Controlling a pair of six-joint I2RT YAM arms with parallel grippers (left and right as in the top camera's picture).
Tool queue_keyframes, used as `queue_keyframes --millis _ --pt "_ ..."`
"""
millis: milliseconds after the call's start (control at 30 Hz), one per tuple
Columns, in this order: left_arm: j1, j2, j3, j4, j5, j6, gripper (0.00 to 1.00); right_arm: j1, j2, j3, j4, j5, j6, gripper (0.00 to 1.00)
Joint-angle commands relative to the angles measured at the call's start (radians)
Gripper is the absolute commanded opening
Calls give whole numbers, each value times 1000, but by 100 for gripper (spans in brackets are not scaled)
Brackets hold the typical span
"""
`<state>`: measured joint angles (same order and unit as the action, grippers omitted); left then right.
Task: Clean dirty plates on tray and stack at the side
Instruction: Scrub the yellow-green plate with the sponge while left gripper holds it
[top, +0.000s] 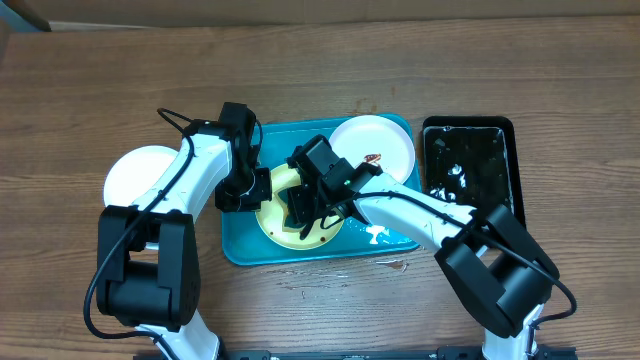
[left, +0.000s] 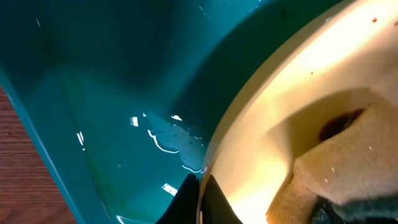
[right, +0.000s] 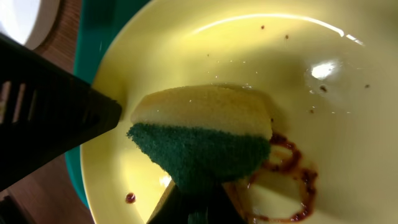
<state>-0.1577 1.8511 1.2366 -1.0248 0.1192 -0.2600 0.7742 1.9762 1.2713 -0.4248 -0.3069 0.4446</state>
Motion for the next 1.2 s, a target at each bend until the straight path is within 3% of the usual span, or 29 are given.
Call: queue_keyframes --millis 0,200,433,567,667,967,1167 --pt "-9 -24 -10 3 13 -18 4 6 32 11 12 43 32 4" --pt "-15 -24 -20 -2 11 -51 4 -17 55 11 -45 307 99 4" --pt "-15 -24 -68 47 5 -51 4 -27 55 11 -163 311 109 4" --pt "-15 -24 -85 61 2 -55 4 -3 55 11 -246 203 50 4" --pt "-15 -24 -85 66 4 -55 4 30 55 13 -230 90 -52 4" --pt "-15 -24 -85 68 5 -59 4 78 55 15 -57 104 -52 4" --pt "-15 -24 -85 68 5 -60 4 66 55 15 40 269 -48 4"
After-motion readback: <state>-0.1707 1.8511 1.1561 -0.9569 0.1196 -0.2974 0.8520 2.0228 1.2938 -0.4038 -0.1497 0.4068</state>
